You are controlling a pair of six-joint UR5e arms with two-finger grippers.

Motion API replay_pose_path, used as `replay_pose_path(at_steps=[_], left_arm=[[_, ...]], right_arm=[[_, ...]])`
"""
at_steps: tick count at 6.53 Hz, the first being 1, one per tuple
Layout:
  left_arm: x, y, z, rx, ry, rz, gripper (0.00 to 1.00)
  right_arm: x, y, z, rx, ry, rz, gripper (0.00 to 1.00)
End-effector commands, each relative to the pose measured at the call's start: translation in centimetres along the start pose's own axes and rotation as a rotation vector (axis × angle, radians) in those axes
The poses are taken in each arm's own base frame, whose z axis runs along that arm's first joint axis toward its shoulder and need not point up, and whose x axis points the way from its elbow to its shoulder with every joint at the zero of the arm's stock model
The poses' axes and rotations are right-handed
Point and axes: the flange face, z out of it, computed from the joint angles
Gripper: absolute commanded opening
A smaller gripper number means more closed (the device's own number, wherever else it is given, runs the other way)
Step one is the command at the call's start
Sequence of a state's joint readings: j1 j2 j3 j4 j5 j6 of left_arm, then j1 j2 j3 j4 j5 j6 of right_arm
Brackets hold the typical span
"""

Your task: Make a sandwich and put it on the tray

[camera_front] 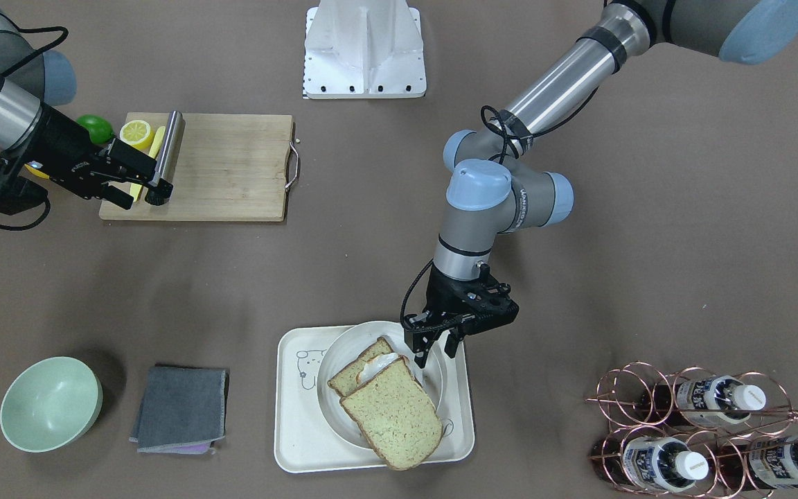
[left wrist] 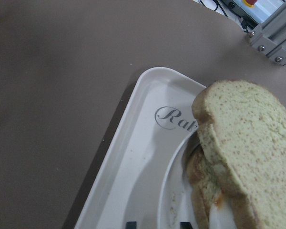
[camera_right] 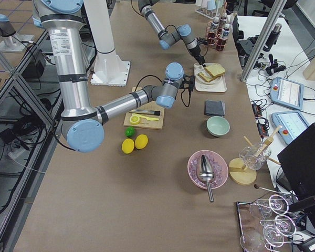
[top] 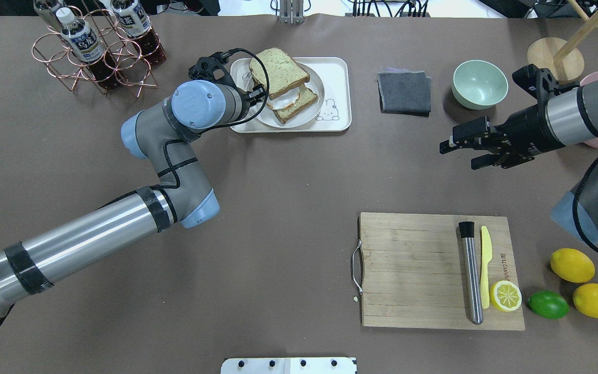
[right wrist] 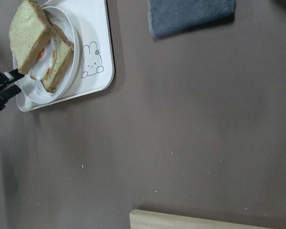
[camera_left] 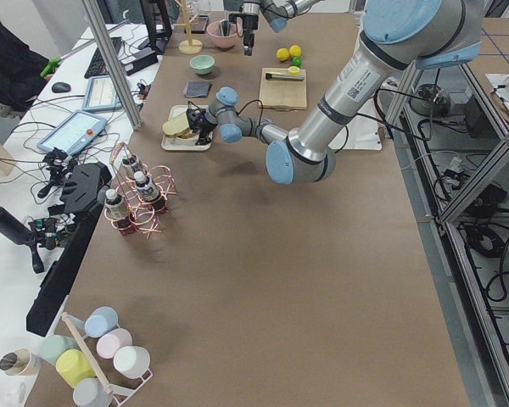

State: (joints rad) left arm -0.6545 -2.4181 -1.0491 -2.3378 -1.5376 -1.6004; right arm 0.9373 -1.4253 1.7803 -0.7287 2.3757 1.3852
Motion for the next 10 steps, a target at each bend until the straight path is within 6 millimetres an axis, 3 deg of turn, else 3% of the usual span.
replay_pose_path(at_steps=[1, 3, 4, 5, 6, 7, 8, 9, 10], left_arm=[[1.0, -2.2, -1.8, -0.019, 0.036, -0.011, 0.88], [1.2, -4.6, -3.7, -0.058, 0.062, -0.019, 0.88], [0.1, -5.2, -4.6, -0.090, 0.065, -0.018, 0.97], [-2.6, -6.2, -6.9, -0.125, 0.048, -0.026, 0.97], [-3.8, -8.0, -10.2, -0.151, 0.019, -0.021, 0.97], [-4.9, -8.3, -12.9, -0.147, -0.013, 0.097, 0.97], [-6.0, -9.8, -15.9, -0.132, -0.054, 0.163, 0.97], [-8.5, -11.4, -18.6, -0.122, -0.092, 0.238, 0.97], [-13.1, -13.4, -21.0, -0.125, -0.122, 0.301, 0.97]], right_arm=[[-0.2, 0.0, 0.0, -0.004, -0.004, -0.003, 0.99], [-0.5, 0.1, -0.1, -0.007, -0.007, -0.006, 0.99], [-0.4, -0.3, -0.6, 0.001, -0.006, 0.000, 0.99], [0.1, -1.2, -1.6, 0.020, 0.000, 0.006, 0.99], [0.9, -2.0, -3.0, 0.046, 0.004, 0.003, 0.99], [2.0, -2.7, -3.6, 0.062, 0.017, -0.041, 0.99], [3.9, -3.4, -4.0, 0.062, 0.055, -0.055, 0.99], [4.6, -4.2, -4.5, 0.063, 0.097, -0.073, 0.99], [6.1, -5.0, -5.0, 0.056, 0.154, -0.076, 0.99]])
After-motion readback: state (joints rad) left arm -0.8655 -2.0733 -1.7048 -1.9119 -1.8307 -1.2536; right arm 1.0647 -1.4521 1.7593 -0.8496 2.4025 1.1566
